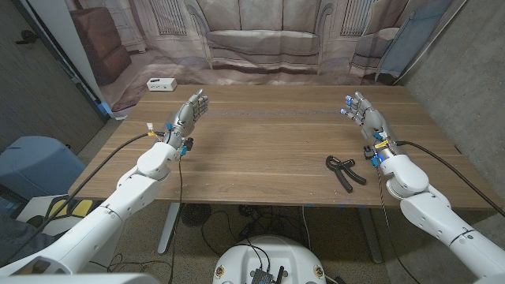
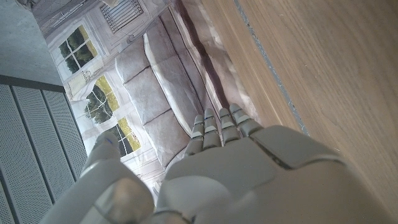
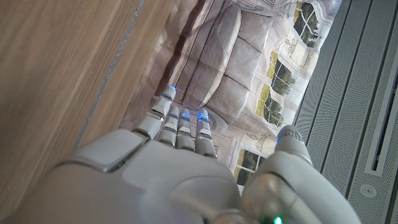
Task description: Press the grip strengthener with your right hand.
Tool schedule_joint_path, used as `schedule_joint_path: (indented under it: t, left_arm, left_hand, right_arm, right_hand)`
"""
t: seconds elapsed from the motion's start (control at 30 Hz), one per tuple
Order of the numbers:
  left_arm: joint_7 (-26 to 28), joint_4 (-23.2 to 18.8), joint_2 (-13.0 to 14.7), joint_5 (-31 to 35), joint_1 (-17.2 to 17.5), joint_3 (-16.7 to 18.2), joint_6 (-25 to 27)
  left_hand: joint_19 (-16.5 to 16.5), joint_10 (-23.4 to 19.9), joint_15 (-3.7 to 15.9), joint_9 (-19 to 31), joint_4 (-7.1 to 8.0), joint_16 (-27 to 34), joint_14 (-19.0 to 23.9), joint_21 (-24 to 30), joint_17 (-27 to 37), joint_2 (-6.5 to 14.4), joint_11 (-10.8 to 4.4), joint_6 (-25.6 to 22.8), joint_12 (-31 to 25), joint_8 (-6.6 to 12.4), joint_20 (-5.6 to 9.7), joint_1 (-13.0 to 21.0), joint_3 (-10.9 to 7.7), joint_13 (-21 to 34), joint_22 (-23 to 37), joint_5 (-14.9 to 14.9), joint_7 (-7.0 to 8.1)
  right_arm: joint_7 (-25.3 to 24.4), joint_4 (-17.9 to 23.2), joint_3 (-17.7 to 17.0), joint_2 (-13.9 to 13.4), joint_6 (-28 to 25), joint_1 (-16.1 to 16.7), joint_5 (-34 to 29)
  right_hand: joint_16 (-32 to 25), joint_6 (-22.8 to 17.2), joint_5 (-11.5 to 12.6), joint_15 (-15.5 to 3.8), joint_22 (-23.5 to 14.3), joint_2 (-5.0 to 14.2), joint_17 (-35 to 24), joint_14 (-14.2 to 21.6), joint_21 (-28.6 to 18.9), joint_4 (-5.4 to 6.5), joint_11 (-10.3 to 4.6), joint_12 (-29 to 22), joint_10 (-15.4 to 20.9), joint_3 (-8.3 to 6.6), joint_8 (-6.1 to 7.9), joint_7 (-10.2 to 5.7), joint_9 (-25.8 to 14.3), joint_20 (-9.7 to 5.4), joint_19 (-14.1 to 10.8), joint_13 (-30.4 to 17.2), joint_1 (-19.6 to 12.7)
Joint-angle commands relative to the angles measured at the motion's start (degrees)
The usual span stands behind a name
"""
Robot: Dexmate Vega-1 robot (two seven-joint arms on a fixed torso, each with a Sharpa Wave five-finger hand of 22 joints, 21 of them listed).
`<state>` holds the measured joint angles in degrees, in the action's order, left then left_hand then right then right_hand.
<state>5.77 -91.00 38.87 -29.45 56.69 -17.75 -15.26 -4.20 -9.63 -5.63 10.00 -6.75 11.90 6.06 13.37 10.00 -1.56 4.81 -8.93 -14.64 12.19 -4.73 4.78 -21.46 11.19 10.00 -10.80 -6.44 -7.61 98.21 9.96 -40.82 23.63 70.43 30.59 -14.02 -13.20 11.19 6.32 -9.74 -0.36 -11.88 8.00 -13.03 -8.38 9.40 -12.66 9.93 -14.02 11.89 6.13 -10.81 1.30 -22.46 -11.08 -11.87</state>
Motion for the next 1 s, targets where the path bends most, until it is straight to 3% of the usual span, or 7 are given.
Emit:
schedule_joint_path:
  t: [0.03, 0.23, 0.77, 1.0]
  left_arm:
    - [-1.3, -0.8, 1.0, 0.4, 0.2, 0.3, -0.5]
    - [-1.8, -0.6, 1.2, 0.2, 0.3, 0.3, -0.7]
    - [-2.1, -0.5, 1.4, 0.4, 0.8, 0.5, -1.4]
    - [-2.4, -0.4, 1.4, 0.2, 0.6, 0.3, -1.0]
  left_hand:
    - [-0.1, -0.3, 0.05, 0.2, -0.26, 0.2, 0.4, 0.0, 0.2, 0.0, 0.11, -0.5, -0.3, 0.17, 0.01, 1.0, -0.16, 0.1, 0.2, 0.0, -0.13]
    - [-0.1, -0.4, 0.06, 0.3, -0.31, 0.1, 0.5, -0.1, 0.2, 0.1, 0.08, -0.8, -0.2, 0.21, 0.03, 1.1, -0.20, 0.1, 0.2, 0.0, -0.02]
    - [0.2, -0.9, 0.13, 0.3, -0.48, -0.1, 0.8, -0.5, 0.2, 0.3, -0.03, -1.7, -0.2, 0.20, 0.12, 1.5, -0.32, 0.1, 0.3, 0.1, 0.04]
    - [0.4, -1.5, 0.15, 0.3, -0.55, -0.1, 1.1, -0.7, 0.2, 0.4, 0.00, -2.4, -0.3, 0.27, 0.08, 1.6, -0.37, 0.1, 0.3, 0.1, -0.06]
  right_arm:
    - [-4.9, 6.0, -4.4, -0.9, 0.2, 8.0, -3.6]
    - [-5.6, 7.9, -6.1, -1.1, -0.6, 10.3, -5.0]
    - [-6.7, 11.9, -10.0, -0.7, -2.6, 14.8, -8.6]
    - [-9.7, 13.9, -11.3, 0.7, -4.9, 16.5, -12.3]
  right_hand:
    - [-0.7, -0.1, -0.3, -0.22, -0.2, -0.12, -0.3, 1.2, -0.5, -0.35, 0.20, -0.4, 1.1, -0.24, -0.16, 0.23, -0.2, 0.38, -1.3, -0.3, -1.0]
    - [-1.1, 0.0, -0.3, -0.27, -0.2, -0.06, -0.5, 2.2, -0.8, -0.36, 0.26, -0.5, 1.5, -0.30, -0.23, 0.33, -0.2, 1.07, -2.9, -0.4, -1.4]
    - [-0.7, -0.7, -0.4, -0.32, -0.2, -0.07, -0.5, 1.9, -0.3, -0.45, 0.32, -0.5, 2.0, -0.40, -0.06, -0.01, -0.2, 1.49, -2.6, -0.5, -2.1]
    - [-1.2, -2.5, -0.6, -1.33, -0.3, -0.57, -0.6, 4.3, 1.0, -0.16, -0.12, -1.6, 5.8, -0.02, 0.40, -1.29, -0.2, 2.66, -0.8, -0.7, -2.3]
